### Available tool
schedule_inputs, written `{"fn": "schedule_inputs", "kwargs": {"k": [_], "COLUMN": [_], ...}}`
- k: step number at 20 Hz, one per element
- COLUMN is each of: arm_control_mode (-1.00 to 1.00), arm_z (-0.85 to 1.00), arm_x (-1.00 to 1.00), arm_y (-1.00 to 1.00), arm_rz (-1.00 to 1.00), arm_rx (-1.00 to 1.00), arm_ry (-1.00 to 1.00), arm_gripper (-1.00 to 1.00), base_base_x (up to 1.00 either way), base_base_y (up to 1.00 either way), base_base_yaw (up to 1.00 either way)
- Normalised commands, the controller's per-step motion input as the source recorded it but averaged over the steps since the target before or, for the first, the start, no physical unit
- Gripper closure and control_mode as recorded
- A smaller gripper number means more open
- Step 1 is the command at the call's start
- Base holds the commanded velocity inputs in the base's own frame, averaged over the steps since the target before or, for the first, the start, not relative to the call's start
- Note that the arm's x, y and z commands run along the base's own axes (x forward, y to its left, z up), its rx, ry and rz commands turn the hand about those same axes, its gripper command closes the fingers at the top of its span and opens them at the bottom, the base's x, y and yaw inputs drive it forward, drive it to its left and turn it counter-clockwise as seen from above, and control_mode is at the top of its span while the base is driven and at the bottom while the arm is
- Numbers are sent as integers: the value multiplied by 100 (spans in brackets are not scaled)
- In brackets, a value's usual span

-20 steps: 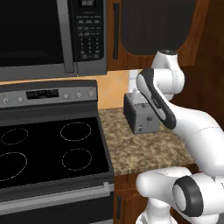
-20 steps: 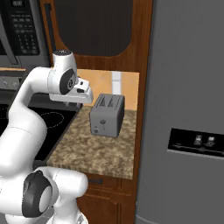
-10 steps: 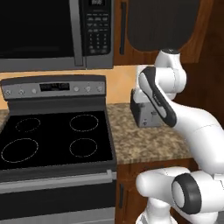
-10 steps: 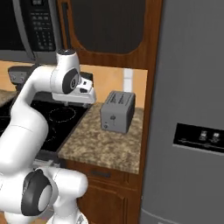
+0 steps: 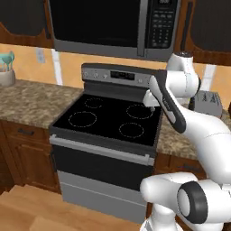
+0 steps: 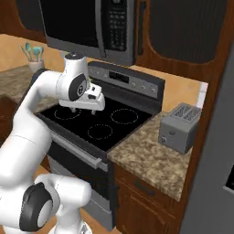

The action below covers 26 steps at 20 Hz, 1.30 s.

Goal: Navigate to the dishwasher.

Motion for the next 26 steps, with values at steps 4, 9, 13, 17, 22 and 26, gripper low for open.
{"fn": "schedule_inputs", "kwargs": {"k": [4,9,13,17,22,26], "arm_control_mode": [100,100,100,100,100,100], "arm_z": [0,0,0,0,0,0], "arm_x": [0,0,0,0,0,0], "arm_y": [0,0,0,0,0,0], "arm_rz": [0,0,0,0,0,0], "arm_rx": [0,0,0,0,0,0], "arm_ry": [0,0,0,0,0,0], "arm_gripper": [-100,-100,-100,-100,-100,-100], "base_base_x": [-11,5,38,38,45,60], "base_base_y": [0,0,5,23,53,90], "base_base_yaw": [75,71,45,33,10,20]}}
